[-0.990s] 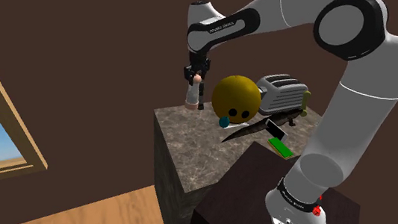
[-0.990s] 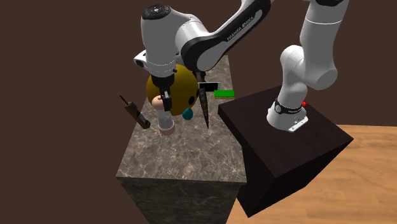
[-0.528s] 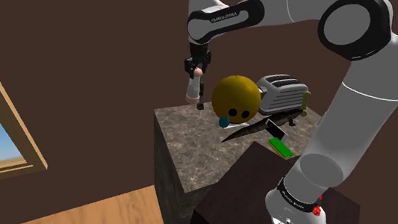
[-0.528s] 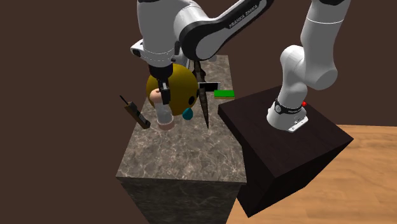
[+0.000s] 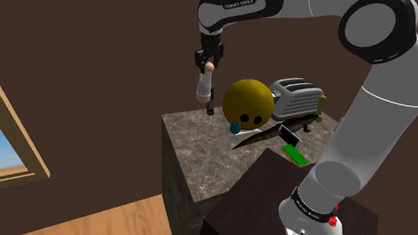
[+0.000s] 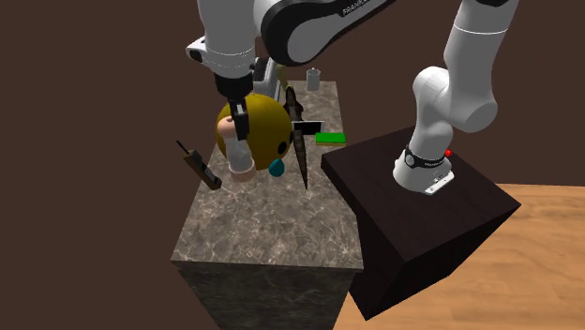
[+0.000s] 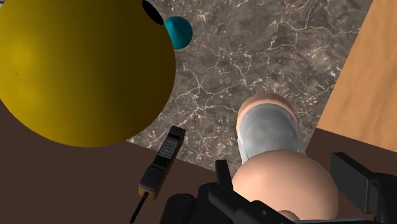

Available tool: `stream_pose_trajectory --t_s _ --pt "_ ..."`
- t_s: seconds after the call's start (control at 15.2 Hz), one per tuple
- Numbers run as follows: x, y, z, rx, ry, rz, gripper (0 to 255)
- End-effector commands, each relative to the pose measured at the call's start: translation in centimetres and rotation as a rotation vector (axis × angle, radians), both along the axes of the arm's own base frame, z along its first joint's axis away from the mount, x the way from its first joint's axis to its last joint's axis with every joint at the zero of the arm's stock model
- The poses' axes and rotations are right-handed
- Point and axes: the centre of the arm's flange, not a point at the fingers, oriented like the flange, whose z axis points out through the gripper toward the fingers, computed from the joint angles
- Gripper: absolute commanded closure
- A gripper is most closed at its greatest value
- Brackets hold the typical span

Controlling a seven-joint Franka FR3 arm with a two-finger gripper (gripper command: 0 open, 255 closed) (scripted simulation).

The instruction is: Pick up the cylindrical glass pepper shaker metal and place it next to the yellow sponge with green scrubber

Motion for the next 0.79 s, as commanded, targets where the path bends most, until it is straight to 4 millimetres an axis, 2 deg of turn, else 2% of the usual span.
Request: stream_pose_trajectory --t_s 0.0,0.07,0.73 --pt "0.0 0.0 1.1 0.0 0.0 0.0 255" --pt "0.0 0.0 1.4 0.0 0.0 0.0 255" --pt "-10.2 -8.4 1.4 0.0 0.0 0.0 255"
